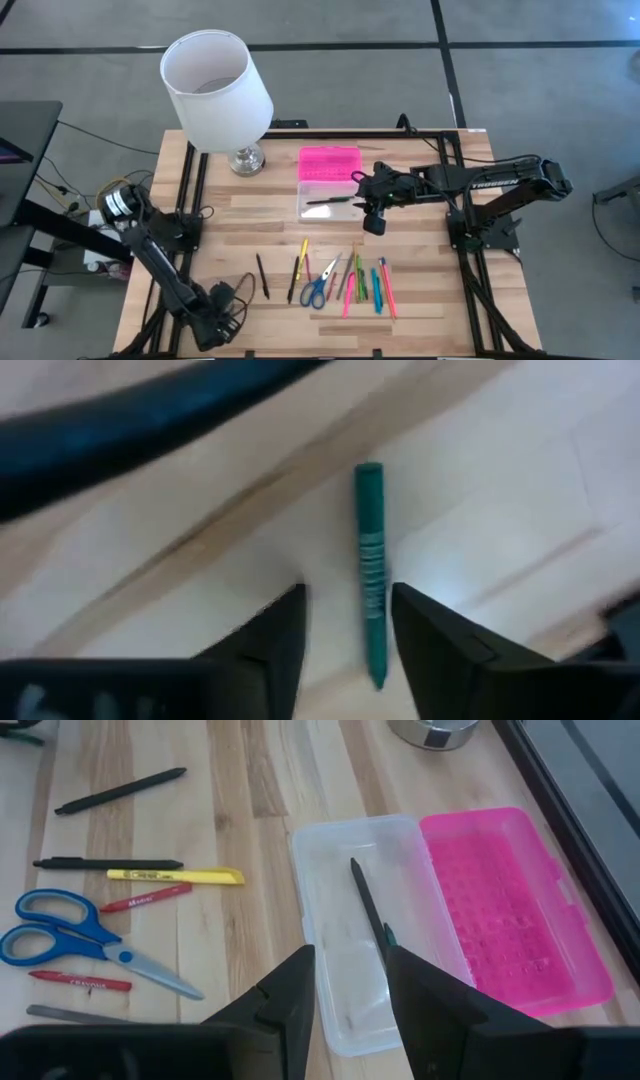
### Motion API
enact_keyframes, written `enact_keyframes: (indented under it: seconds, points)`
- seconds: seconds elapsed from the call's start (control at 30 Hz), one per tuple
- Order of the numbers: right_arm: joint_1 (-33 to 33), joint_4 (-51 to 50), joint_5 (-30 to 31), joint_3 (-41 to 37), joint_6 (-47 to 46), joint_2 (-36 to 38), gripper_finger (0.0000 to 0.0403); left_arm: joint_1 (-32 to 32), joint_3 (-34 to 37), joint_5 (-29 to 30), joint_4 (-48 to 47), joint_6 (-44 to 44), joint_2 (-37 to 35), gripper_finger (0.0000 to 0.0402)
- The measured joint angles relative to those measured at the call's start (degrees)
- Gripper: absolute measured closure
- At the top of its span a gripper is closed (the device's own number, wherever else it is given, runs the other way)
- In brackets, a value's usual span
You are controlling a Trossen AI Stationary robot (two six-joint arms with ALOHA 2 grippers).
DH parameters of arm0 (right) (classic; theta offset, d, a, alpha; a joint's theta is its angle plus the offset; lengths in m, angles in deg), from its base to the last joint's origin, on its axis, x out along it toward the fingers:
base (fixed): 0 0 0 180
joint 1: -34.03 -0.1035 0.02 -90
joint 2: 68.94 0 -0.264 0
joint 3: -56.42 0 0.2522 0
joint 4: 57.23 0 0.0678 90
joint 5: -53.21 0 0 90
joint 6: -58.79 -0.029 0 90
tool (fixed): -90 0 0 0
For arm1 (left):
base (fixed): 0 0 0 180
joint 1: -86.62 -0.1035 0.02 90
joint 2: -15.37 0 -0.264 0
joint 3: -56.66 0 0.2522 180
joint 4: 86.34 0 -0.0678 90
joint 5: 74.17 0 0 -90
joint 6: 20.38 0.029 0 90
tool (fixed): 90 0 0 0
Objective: Pick & place school supplies into a supply box
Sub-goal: Put the left green crayon into the pink supply box
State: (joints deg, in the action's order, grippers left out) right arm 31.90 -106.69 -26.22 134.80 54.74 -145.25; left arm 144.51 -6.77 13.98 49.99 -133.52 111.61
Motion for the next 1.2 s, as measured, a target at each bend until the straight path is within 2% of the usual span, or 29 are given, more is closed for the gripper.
enact_keyframes:
  seconds: [0.27,0.47,0.73,1.2]
  points:
    - [-0.04,0.0,-0.02,0.02,-0.42,0.0,0.0285,-1.77,-1.71,-0.44,-1.64,2.06,2.5,0.0185]
    - [0.02,0.5,-0.02,0.02,-0.37,0.0,0.0285,-1.94,-1.73,-2.06,-3.21,3.86,2.79,0.0181]
    - [0.02,0.39,-0.02,0.02,-0.02,0.0,0.0285,-1.91,-1.73,-2.43,-5.93,3.38,2.79,0.0231]
    - [0.02,0.39,0.0,0.02,0.14,0.0,0.0285,-1.86,-1.71,-2.19,-8.06,3.99,2.79,0.0373]
